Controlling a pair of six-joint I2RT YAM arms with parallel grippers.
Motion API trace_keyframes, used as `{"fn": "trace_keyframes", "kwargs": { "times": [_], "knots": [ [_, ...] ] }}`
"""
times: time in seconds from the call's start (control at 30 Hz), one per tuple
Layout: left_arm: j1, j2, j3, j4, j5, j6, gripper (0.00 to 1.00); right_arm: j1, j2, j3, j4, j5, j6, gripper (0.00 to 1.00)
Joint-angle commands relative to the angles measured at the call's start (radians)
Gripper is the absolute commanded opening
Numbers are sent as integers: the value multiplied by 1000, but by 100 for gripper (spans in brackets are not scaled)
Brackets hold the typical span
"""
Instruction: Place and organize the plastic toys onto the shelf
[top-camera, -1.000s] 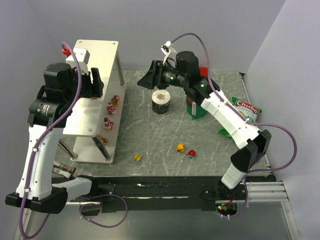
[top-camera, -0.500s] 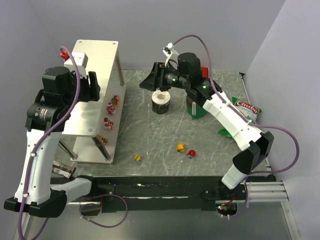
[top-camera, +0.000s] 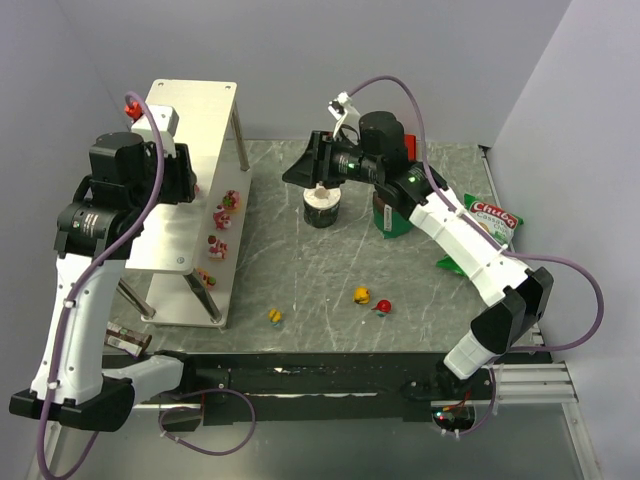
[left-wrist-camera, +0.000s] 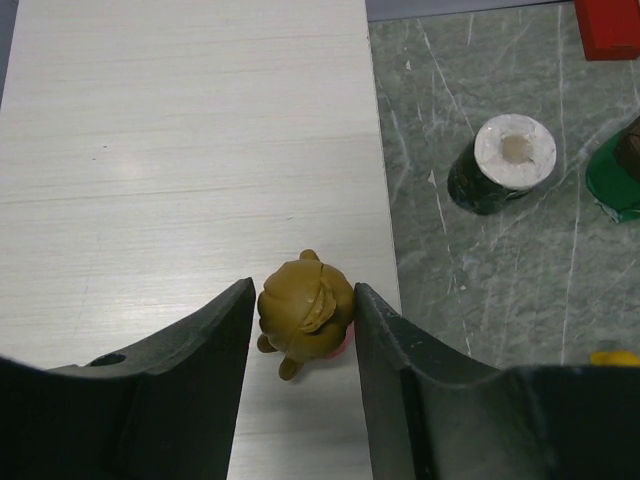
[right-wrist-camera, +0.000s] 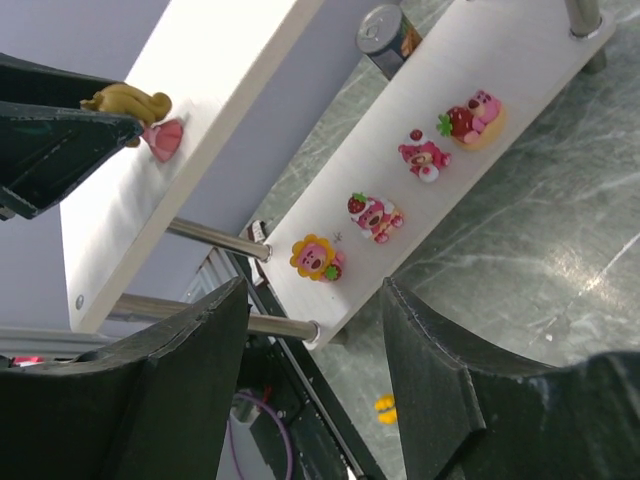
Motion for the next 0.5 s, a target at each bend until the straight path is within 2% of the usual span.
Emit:
{"fn": "trace_keyframes", "kwargs": {
  "times": [0.0,0.13,0.47],
  "knots": [
    [5,4,35,-2,-1,-17,47,-16,-56,-7,35,-8,5,62],
    [5,13,39,-1,-2,-26,38,-19,-53,0,30,-8,3,61],
    [5,61,93,34,-39,-53,38,-43,-64,-12,21,4,0,60]
  ]
}}
